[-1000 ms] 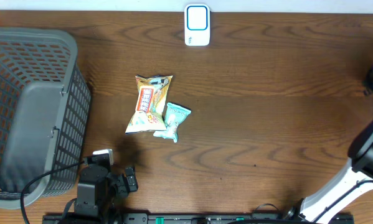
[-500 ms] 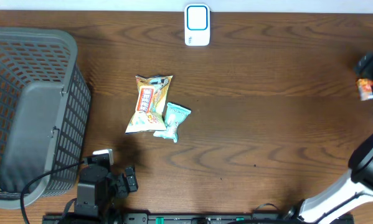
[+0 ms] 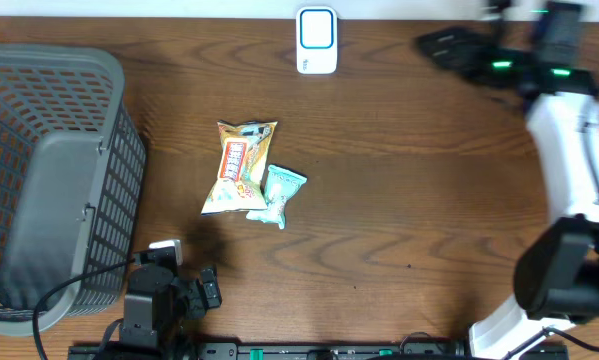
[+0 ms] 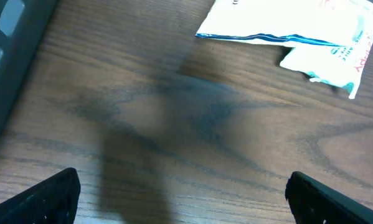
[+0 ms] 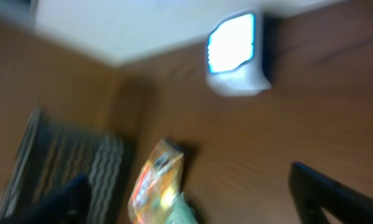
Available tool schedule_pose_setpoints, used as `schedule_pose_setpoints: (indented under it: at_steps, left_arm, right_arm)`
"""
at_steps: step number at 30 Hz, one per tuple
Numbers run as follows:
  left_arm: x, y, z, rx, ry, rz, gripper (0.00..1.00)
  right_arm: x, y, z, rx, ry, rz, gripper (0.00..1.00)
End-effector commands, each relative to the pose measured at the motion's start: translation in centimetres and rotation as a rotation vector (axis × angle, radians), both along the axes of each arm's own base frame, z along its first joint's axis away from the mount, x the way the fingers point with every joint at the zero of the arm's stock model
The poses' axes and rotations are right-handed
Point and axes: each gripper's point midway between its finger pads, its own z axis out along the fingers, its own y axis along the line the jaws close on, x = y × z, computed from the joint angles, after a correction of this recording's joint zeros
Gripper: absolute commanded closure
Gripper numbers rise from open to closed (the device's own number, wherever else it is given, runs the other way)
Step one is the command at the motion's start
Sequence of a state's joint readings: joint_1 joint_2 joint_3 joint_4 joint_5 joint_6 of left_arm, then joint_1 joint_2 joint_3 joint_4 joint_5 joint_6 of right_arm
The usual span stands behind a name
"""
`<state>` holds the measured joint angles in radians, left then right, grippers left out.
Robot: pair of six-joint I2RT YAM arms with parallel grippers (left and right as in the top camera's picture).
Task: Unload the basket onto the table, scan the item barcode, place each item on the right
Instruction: 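Move the right gripper to the yellow pack and grasp it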
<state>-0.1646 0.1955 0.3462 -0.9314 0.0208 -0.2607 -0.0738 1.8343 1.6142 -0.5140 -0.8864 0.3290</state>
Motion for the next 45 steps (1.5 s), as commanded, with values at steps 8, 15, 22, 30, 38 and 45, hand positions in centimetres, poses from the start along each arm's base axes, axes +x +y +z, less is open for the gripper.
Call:
schedule_pose_setpoints:
  at_steps: [8,15,22,30,38,45]
  left_arm:
    - [0.0,0.2,0.2,0.011,-0.005,-0.002,0.02]
    - [0.0,0.2,0.2,0.011,-0.005,-0.002,0.02]
    - [0.0,0.2,0.2,0.011,-0.005,-0.002,0.02]
    - [0.0,0.2,0.2,0.011,-0.005,-0.002,0.02]
    - [0.0,0.2,0.2,0.011,-0.005,-0.002,0.02]
    - [0.0,0.2,0.2,0.011,-0.005,-0.002,0.02]
  right_arm:
    - [-7.0,20.1,-7.1,-0.352,0.004,0.281,0.83]
    - [-12.1,28.4,-14.0,-0.512,0.001,0.416,0.9]
    - [-13.0,30.6,-21.9,-0.627,0.026,0.447,0.84]
    - [-12.4,26.3,-25.5,-0.791,0.13,0.378,0.01]
    - [-9.2,23.3,-20.1,-0.812,0.047,0.304,0.01]
    - [-9.0,24.3,-13.1,-0.757,-0.091,0.254,0.01]
